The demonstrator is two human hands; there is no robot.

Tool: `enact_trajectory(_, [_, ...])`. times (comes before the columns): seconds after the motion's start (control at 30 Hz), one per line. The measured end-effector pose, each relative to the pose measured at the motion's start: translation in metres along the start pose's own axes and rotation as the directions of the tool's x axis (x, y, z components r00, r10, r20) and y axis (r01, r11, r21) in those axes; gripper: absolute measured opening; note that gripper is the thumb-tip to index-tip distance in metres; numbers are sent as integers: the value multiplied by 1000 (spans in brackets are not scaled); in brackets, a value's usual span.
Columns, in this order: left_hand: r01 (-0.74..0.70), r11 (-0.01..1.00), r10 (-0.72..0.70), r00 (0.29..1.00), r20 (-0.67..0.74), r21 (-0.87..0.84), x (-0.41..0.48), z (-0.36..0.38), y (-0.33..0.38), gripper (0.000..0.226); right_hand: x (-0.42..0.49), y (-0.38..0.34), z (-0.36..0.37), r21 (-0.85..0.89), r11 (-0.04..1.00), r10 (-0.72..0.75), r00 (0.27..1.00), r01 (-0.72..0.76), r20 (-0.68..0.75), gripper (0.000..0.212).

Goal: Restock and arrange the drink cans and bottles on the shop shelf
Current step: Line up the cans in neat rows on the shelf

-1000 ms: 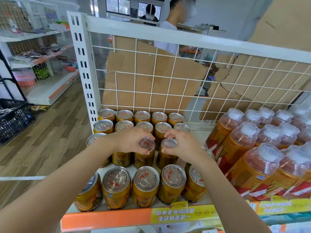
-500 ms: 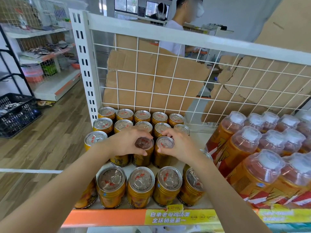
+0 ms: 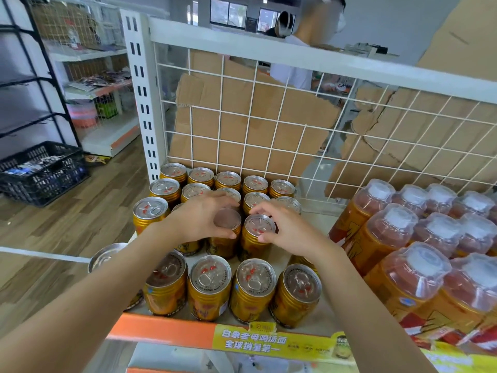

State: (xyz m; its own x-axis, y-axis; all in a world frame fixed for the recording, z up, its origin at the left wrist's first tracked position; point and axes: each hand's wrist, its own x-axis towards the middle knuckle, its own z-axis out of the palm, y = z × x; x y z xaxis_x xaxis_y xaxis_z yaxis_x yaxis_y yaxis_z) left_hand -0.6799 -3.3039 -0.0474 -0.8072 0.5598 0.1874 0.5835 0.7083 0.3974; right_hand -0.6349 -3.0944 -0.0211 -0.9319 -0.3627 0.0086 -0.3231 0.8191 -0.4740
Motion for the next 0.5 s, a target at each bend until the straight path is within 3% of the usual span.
enact_trajectory(0.13, [23,1000,-23,998,-52,-4,-4,4,3,63,-2,4,3,27,1000,-13,1000,14,-24,48])
enact_trajectory(0.33, [1,993,3,999,32,-115,-8,-2,-5,59,-4,6,10,-32,999,37,996,-40,-78,61])
enact_trajectory(0.5, [44,995,-41,998,37,-87,-7,1,-7,62,-2,9,14,-27,999,33,990,-37,-141,57])
